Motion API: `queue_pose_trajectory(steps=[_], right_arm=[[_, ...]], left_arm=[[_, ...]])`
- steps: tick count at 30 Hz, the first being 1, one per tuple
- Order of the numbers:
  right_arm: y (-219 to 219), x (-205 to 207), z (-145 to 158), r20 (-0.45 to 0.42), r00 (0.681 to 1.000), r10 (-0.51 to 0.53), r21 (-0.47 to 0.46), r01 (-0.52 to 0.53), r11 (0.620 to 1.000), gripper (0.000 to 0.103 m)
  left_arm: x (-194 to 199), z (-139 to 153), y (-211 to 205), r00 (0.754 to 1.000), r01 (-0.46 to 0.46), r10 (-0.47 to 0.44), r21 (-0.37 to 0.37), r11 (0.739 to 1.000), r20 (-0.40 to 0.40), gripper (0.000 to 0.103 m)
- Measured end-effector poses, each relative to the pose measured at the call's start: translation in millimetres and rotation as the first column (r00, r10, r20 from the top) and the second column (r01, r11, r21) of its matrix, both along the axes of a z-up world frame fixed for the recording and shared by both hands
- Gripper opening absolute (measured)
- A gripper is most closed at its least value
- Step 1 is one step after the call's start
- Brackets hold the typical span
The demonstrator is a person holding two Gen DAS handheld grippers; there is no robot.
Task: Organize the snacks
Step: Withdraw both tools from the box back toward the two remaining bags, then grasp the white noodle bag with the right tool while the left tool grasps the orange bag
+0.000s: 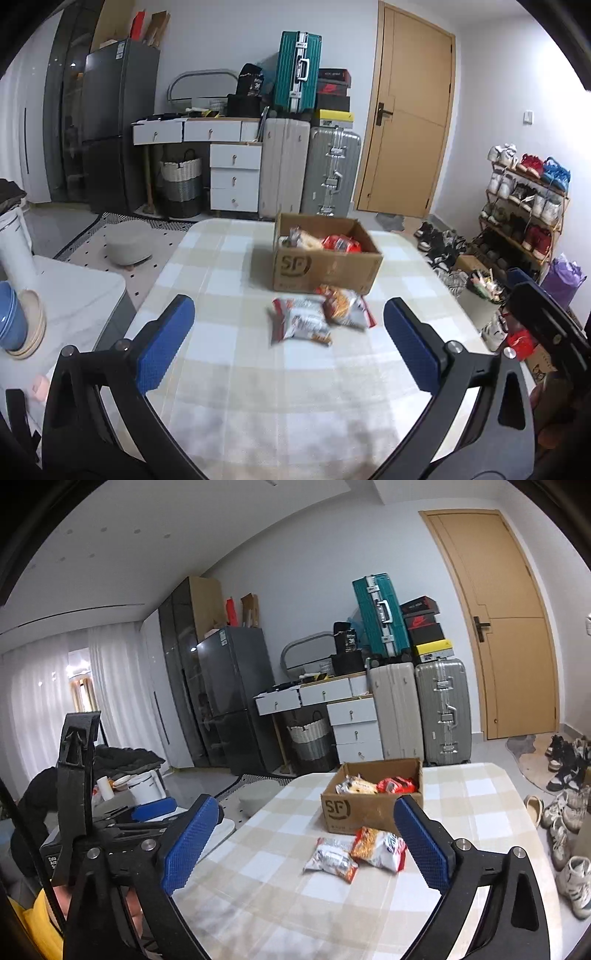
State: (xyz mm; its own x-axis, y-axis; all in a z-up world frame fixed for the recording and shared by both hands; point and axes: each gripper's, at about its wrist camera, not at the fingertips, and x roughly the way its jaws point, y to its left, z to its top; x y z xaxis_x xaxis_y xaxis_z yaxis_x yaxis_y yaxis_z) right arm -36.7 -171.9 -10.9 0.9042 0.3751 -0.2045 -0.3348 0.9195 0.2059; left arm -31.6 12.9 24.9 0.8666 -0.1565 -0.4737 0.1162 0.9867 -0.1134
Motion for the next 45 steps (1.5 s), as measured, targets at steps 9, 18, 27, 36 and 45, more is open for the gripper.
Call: queue_pose_trajectory(steps=[9, 18, 27, 36, 45], right_arm=[[-12.0, 22.7, -50.4, -0.09, 0.996, -0.023, 0.022, 0.025, 0.999, 0.099], [-16.4, 38.7, -70.2, -0.136, 0.991, -0.011, 0.061, 0.019, 0.998, 0.099], [-19.9, 64.4, -94.6, -0.203, 0.979, -0.006, 0.079, 0.022, 0.997, 0.099], [-29.5, 122.7, -109.8, -0.288, 0.958, -0.01, 0.059, 0.028, 0.998, 0.099], [-49.1, 230.4, -142.0, -0.468, 0.883, 0.042, 0.147, 0.031, 0.989, 0.099]], left_arm=[[53.1, -49.6, -11.1, 0.994, 0.01, -0.01, -0.004, 1.0, -0.113, 0.102], [83.0, -74.8, -32.5, 0.985, 0.032, -0.026, 0.034, 0.999, -0.168, 0.102], [116.1, -98.4, -41.3, 0.976, 0.042, -0.028, 0.063, 0.997, -0.217, 0.102], [171.3, -122.5, -44.7, 0.96, 0.036, -0.012, 0.08, 0.996, -0.278, 0.102], [224.5, -147.0, -37.5, 0.942, 0.021, 0.007, 0.079, 0.997, -0.336, 0.102]])
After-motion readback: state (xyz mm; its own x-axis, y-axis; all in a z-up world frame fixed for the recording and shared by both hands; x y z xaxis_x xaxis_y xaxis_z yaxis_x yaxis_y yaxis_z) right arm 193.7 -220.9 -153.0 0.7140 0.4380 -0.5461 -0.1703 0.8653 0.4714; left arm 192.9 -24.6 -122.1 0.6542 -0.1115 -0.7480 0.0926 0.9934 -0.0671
